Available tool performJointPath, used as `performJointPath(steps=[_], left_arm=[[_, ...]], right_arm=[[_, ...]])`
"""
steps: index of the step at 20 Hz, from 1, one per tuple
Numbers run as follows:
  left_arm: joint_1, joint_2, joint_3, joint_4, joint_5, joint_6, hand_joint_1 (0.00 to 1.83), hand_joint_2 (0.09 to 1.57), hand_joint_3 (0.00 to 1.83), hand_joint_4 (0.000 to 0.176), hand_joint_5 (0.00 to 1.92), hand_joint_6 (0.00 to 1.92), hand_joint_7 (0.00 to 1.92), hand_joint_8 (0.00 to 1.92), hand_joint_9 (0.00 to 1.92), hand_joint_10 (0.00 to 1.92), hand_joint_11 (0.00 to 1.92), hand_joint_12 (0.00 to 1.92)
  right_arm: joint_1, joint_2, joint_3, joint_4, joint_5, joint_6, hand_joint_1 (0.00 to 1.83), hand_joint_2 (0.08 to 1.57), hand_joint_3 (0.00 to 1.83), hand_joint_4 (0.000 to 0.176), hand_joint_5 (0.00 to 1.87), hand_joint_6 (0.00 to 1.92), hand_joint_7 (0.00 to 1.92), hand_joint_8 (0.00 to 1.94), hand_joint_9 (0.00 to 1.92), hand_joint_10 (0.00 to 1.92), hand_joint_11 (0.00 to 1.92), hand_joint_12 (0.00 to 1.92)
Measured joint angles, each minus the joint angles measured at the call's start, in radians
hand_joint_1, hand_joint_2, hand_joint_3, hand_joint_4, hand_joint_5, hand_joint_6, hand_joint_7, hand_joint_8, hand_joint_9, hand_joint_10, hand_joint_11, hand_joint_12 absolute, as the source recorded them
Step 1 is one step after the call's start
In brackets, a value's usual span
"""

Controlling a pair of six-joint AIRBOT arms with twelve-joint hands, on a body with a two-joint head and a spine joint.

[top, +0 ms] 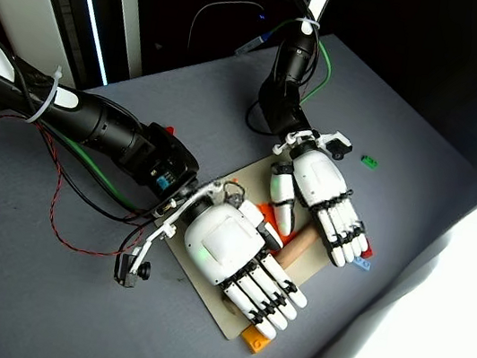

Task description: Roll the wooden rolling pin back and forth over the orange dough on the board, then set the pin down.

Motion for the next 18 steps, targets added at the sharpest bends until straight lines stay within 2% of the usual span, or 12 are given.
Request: performJointPath(steps=[18], left_arm=[[-0.011, 0.000, 0.014, 0.031, 0.059, 0.034, 0.00, 1.49, 0.00, 0.000, 0.02, 0.01, 0.03, 0.01, 0.00, 0.00, 0.00, 0.00]], right_arm=[[0.000, -0.001, 0.000, 0.000, -0.002, 0.000, 0.00, 1.57, 0.01, 0.000, 0.05, 0.01, 0.05, 0.01, 0.01, 0.00, 0.00, 0.00]])
